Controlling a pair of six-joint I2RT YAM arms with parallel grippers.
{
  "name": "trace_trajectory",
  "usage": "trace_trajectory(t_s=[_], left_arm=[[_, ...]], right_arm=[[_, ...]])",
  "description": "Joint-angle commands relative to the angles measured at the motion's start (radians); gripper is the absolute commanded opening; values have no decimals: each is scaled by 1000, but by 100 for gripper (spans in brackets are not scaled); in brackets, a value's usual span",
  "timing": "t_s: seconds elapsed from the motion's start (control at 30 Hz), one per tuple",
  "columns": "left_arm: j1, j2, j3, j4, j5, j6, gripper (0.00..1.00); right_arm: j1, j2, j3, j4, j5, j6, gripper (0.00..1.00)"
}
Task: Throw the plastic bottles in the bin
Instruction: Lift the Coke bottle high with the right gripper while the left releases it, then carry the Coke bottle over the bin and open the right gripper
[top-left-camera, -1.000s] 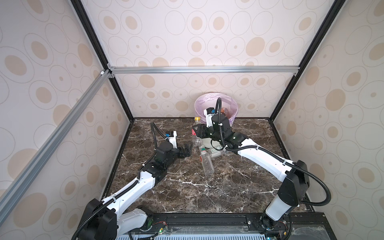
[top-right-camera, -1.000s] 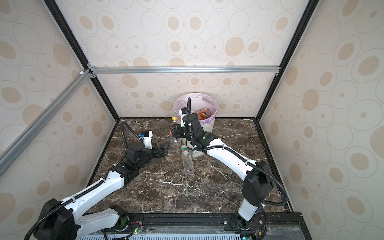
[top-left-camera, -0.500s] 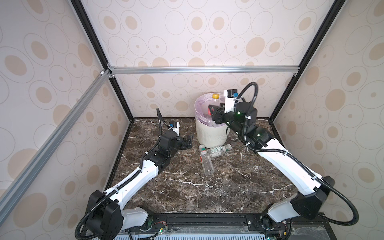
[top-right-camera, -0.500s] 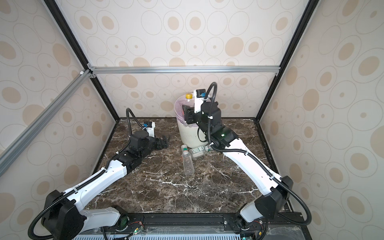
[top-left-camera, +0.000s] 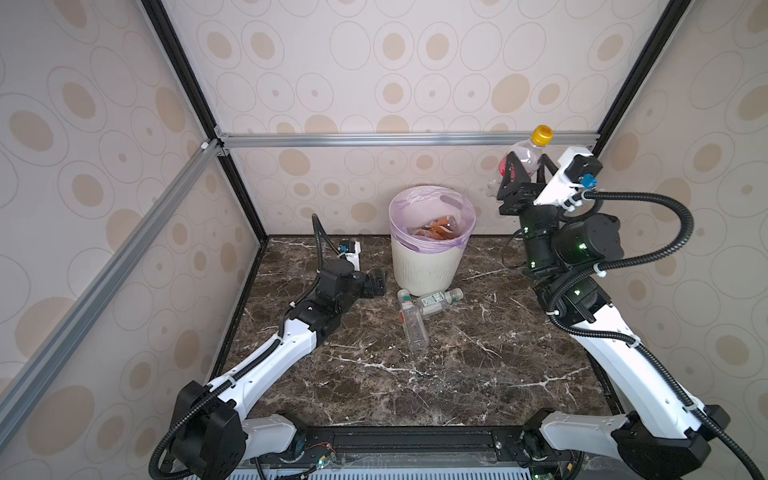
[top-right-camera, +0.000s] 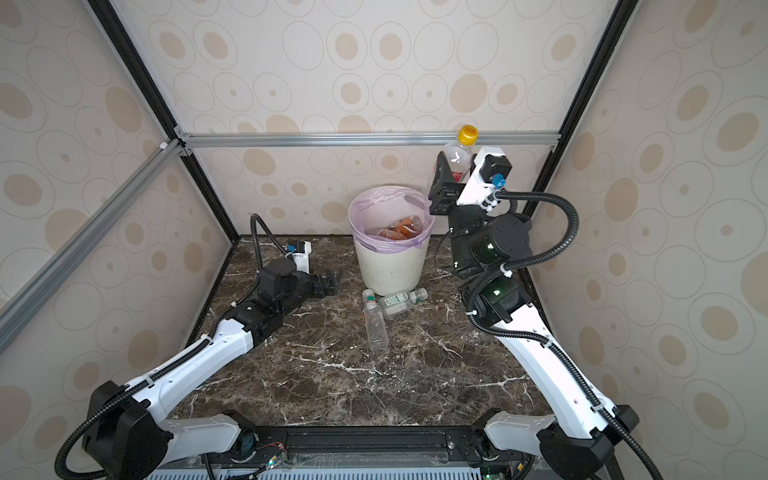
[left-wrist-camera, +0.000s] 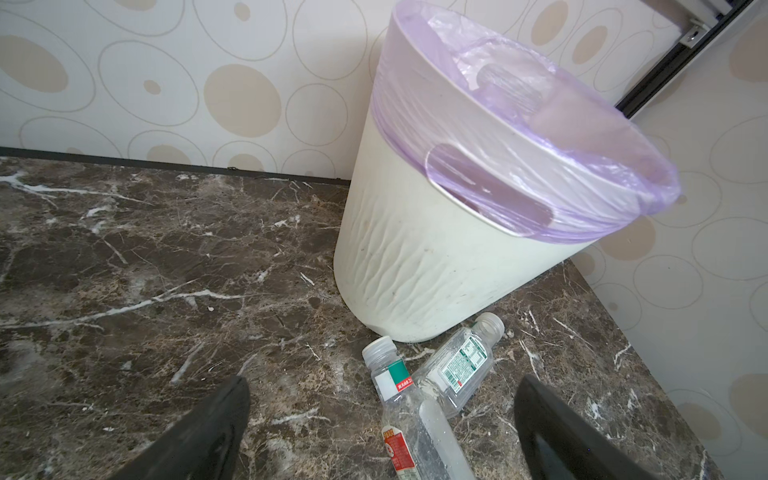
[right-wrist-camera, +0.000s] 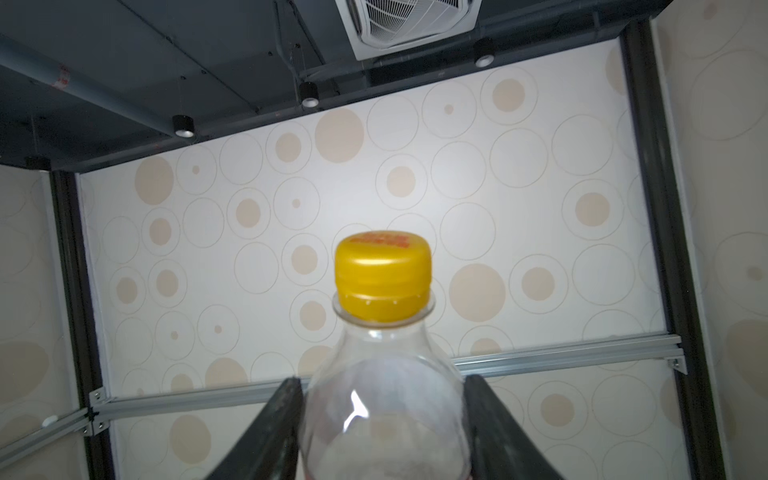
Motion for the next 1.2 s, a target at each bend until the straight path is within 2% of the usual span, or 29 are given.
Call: trace_trajectory(t_s=[0.0,0.13,0.23,0.37,0.4,0.47,0.5,0.57,0.63,0.73,1.17], left_arm=[[-8,-18,41,15,1,30,99],[-8,-22,31,14,-1,32,99],[-8,-22,23,18,4,26,99],[-8,-23,13,22,13,16,99],[-8,-24,16,15,14,17,99],[-8,-28,13,4,12,18,99],[-8,-34,8,2,10,20,99],[-8,-44,-4,-1,7,22,99],[-8,-54,-16,-1,2,25,99],[-8,-62,-23,-1,-2,29,99],[-8,-69,-25,0,1,23,99]], right_arm=[[-13,-17,-9,123,32,-55,38],[-15,19,19,79,19,-17,38],[-30,89,47,-10,5,73,38],[-71,270,169,-245,-55,234,39],[-80,323,220,-329,-81,269,47],[-88,407,323,-483,-99,312,71],[-89,423,358,-535,-96,325,80],[-88,404,327,-499,-114,331,91],[-88,381,318,-472,-124,333,98],[-88,393,380,-540,-125,317,99],[-88,377,375,-543,-131,328,99]])
